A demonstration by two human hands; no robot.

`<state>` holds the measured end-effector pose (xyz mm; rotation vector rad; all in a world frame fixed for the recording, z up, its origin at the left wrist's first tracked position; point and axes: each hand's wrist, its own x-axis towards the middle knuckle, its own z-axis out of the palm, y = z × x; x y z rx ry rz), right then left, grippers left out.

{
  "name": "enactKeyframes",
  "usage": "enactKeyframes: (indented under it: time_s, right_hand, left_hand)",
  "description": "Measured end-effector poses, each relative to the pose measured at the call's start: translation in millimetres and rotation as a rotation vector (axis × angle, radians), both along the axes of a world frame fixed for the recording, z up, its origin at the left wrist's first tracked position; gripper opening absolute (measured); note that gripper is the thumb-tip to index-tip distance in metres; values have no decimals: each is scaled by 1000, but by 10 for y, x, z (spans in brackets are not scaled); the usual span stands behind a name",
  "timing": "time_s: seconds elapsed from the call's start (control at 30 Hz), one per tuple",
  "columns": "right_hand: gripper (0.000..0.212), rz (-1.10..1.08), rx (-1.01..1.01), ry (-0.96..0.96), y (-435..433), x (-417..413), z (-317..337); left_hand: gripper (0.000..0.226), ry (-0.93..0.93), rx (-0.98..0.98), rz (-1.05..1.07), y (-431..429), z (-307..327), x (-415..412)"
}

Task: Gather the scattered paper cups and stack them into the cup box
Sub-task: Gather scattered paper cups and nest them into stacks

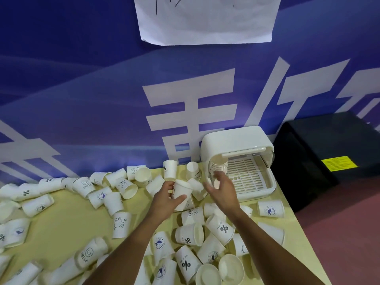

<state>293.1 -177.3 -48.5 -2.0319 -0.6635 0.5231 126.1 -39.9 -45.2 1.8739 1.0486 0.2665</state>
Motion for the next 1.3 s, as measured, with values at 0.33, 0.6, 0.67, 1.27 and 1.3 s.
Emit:
enactKeyframes:
  time_s: [0.33,0.6,0.67,1.27,1.3]
  right_hand:
    - [66,153,33,367,412,-457,212]
    - [80,-222,82,46,55,-28,139]
    - [77,-244,65,-1,-48,72,104]
    - [79,-172,-156,-109,-73,88,-197]
    - [79,-151,-157,-121,-53,63,-185]
  left_hand:
    - [60,-85,-48,-69,54,146,-112]
    - [60,85,-75,-70,147,-102,-395]
    - [58,118,-72,-62,142,-184,-439]
    - [43,146,98,15,137,-275,-708]
    - [43,144,99,20,138,-272,-719]
